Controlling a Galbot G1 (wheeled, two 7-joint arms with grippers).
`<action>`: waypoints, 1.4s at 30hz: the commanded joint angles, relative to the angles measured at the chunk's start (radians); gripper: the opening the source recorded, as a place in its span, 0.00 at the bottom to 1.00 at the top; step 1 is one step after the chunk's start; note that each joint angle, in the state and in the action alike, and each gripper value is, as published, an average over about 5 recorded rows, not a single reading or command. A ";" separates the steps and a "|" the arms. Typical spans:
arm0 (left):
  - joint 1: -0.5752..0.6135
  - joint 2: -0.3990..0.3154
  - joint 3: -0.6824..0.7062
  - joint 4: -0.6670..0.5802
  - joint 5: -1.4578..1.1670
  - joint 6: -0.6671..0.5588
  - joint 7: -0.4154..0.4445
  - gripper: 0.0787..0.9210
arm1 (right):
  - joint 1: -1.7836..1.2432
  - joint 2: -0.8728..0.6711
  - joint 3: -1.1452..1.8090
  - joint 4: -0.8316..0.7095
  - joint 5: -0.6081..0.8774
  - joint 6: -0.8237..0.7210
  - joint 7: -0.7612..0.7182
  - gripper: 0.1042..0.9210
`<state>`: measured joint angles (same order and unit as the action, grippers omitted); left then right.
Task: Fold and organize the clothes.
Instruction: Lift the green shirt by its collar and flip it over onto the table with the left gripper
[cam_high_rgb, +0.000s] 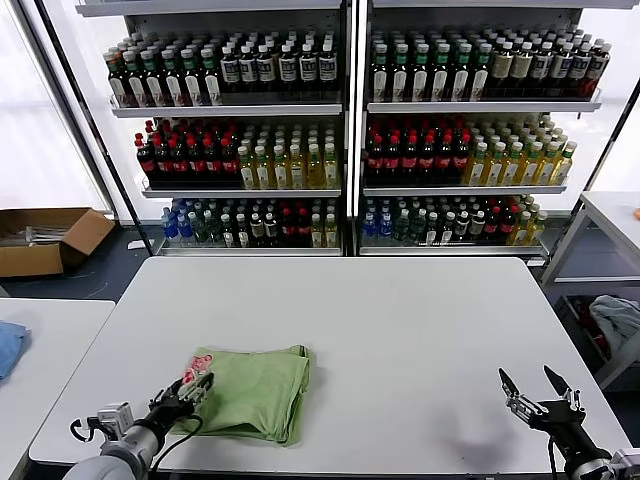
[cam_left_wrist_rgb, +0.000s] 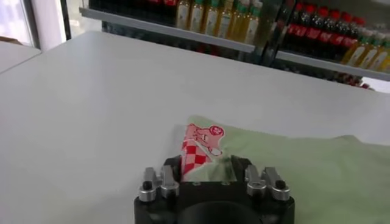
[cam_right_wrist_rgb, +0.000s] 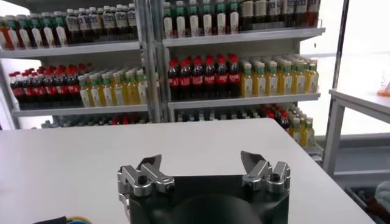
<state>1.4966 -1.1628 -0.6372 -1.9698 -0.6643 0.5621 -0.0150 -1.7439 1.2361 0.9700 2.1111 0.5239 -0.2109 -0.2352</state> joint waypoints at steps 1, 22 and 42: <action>0.003 -0.036 0.010 0.005 -0.012 -0.010 -0.001 0.43 | -0.001 -0.001 0.004 -0.002 0.002 0.000 0.000 0.88; 0.053 0.115 -0.562 0.024 -0.219 -0.052 -0.064 0.06 | 0.008 -0.001 0.001 -0.008 0.015 0.008 -0.001 0.88; -0.005 0.127 -0.458 -0.106 -0.060 -0.008 -0.094 0.06 | -0.019 0.003 0.045 0.001 0.048 0.024 -0.001 0.88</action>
<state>1.5108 -0.9604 -1.1680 -1.9574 -0.8093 0.5501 -0.0724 -1.7526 1.2389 0.9883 2.1096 0.5614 -0.1895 -0.2369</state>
